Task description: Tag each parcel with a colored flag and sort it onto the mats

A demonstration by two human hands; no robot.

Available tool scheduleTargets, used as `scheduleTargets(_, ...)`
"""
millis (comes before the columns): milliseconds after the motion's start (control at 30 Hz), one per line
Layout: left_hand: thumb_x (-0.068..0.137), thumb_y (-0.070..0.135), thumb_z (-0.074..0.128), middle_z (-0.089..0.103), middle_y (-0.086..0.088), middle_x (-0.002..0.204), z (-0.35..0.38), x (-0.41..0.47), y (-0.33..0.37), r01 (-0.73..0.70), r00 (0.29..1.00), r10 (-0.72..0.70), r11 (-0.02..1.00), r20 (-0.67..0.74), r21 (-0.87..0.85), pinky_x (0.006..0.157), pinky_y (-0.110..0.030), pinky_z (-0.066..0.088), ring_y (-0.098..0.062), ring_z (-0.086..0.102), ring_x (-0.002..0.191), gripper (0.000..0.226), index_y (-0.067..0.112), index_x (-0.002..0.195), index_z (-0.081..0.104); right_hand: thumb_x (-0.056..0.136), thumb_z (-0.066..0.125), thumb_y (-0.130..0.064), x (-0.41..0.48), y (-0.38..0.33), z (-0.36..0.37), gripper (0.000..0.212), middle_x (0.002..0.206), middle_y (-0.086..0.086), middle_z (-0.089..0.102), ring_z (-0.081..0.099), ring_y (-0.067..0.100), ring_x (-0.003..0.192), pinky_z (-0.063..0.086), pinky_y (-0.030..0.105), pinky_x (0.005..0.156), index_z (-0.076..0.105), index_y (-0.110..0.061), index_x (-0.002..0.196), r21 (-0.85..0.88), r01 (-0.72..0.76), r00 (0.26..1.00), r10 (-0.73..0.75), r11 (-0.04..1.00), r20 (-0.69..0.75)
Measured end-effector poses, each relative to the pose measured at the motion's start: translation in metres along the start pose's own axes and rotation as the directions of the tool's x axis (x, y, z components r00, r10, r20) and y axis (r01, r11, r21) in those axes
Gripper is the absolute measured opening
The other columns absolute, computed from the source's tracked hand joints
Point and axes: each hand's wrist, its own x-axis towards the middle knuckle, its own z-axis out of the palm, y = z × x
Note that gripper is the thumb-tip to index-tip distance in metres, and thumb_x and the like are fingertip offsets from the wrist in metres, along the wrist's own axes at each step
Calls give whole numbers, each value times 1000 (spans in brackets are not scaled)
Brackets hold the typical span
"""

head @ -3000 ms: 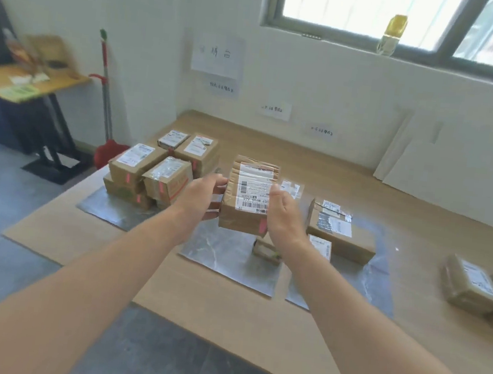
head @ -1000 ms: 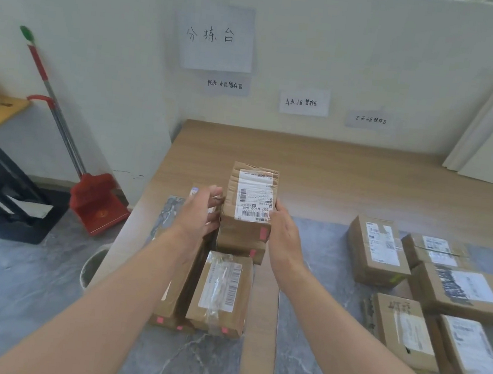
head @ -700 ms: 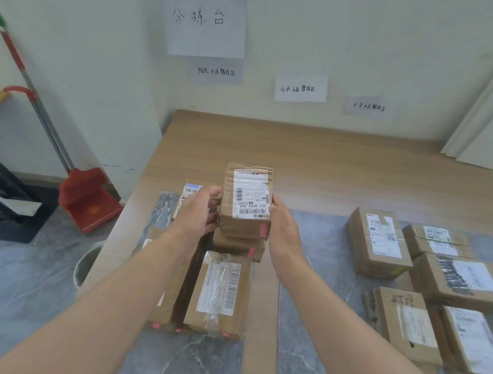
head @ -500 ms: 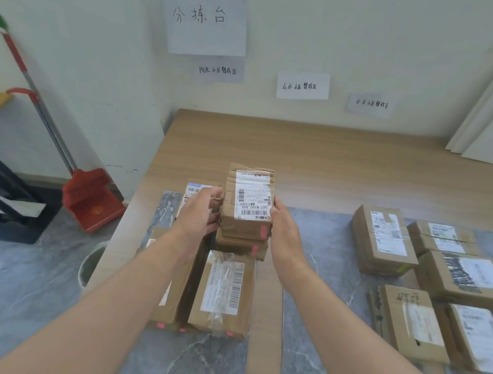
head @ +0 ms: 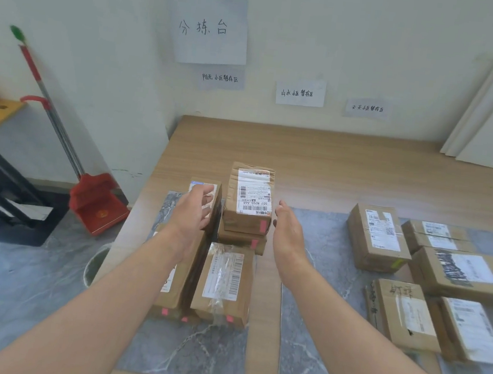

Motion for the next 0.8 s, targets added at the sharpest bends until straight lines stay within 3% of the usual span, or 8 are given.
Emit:
scheduleTargets(100, 102, 37, 47, 54, 0, 135, -1, -17, 5, -11, 1000, 11, 1000, -2, 15, 115, -42, 37, -22, 49, 130, 37, 19, 134, 57, 108, 36, -36, -15, -7, -3, 51, 156, -8, 43, 44, 11, 138, 35, 18, 92, 37, -25, 157, 5, 10, 1000, -10, 1000, -6)
scheduleTargets(200, 102, 37, 49, 53, -1, 138, -2, -37, 9, -38, 999, 38, 999, -4, 16, 116, -42, 37, -22, 47, 134, 39, 19, 136, 56, 109, 34, -35, -36, -17, -6, 49, 141, -11, 48, 49, 5, 114, 34, 11, 62, 37, -27, 157, 29, 29, 1000, -29, 999, 3)
scheduleTargets(333, 104, 33, 45, 64, 8, 124, -5, -62, 6, -76, 996, 74, 996, 52, 43, 113, -35, 38, -12, 58, 115, 25, 25, 118, 64, 109, 33, -34, -61, -21, -11, 49, 130, -14, 51, 47, -12, 90, 34, 12, 60, 35, -28, 158, 35, 66, 998, -66, 997, 13)
scheduleTargets(400, 105, 30, 44, 70, 20, 88, -3, -75, 5, -97, 994, 94, 994, 61, 41, 103, -29, 41, -1, 58, 91, 24, 29, 94, 65, 108, 35, -35, -75, -21, -14, 49, 119, -19, 55, 49, -13, 93, 36, 10, 65, 37, -28, 156, 25, 82, 997, -82, 996, -7)
scheduleTargets(500, 104, 31, 45, 69, 21, 65, -3, -94, 5, -121, 991, 114, 989, 75, 84, 88, -26, 44, -4, 58, 84, 26, 29, 85, 63, 104, 38, -39, -89, -14, -18, 52, 150, -8, 49, 47, 7, 134, 32, 22, 98, 40, -29, 156, -5, 97, 994, -97, 995, -48)
scheduleTargets(600, 103, 35, 47, 69, 15, 87, -11, -106, -3, -136, 985, 124, 986, 119, 94, 97, -29, 44, -14, 59, 101, 20, 32, 96, 66, 104, 38, -39, -112, -6, -20, 52, 157, -7, 43, 41, 12, 143, 30, 33, 113, 42, -29, 154, -9, 109, 991, -109, 994, -82)
scheduleTargets(700, 103, 38, 45, 57, 7, 128, -20, -126, -16, -154, 970, 132, 983, 203, 100, 117, -40, 34, -16, 50, 127, 38, 24, 136, 57, 103, 39, -42, -142, 6, -24, 52, 154, -7, 46, 44, 12, 141, 30, 41, 121, 45, -27, 153, -3, 125, 983, -124, 992, -132)
scheduleTargets(800, 101, 40, 47, 56, 5, 131, -29, -145, -33, -138, 958, 102, 983, 268, 117, 116, -40, 36, -18, 50, 130, 46, 20, 142, 53, 103, 40, -42, -176, 25, -29, 51, 150, -7, 51, 47, 14, 138, 33, 45, 121, 49, -23, 150, 4, 140, 970, -136, 990, -203)
